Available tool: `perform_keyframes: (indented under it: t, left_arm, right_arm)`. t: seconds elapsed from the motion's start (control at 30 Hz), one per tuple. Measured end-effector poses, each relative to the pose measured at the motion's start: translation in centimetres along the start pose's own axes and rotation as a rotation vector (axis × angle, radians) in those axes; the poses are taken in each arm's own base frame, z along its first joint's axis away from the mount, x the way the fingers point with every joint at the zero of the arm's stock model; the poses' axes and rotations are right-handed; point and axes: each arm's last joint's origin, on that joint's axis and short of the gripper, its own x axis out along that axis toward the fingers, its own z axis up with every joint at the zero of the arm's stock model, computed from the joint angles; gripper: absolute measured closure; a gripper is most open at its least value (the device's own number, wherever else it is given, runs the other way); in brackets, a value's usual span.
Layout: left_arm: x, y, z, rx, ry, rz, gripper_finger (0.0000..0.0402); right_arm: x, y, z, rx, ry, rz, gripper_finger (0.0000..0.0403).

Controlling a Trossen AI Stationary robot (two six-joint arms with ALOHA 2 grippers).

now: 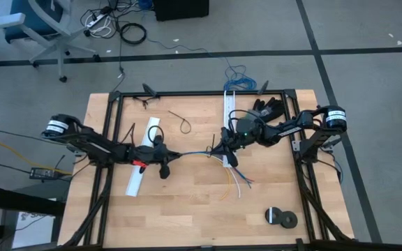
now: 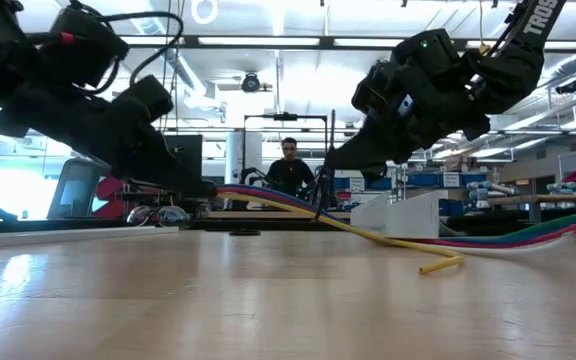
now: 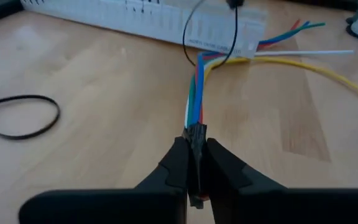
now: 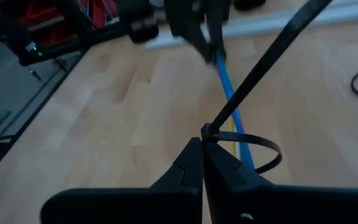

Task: Ziptie cables
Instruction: Wrap the cable wires with black zip tie

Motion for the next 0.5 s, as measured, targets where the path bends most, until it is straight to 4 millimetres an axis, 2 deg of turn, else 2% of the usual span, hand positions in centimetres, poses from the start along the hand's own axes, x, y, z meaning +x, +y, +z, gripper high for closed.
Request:
perform_keyframes:
  t: [0.3, 0.5]
  left_arm:
    - [-2.7, 0.7, 1.2, 0.002, 0.006, 0.025, 0.0364]
    - [-3.9, 1.3, 1.0, -0.020, 0.071, 0.079, 0.0364]
  right_arm:
    - [0.0, -0.1, -0.9, 0.046, 0.084, -0.009, 0.0403]
    - [0.0, 0.1, -1.4, 0.087, 0.145, 0.022, 0.0403]
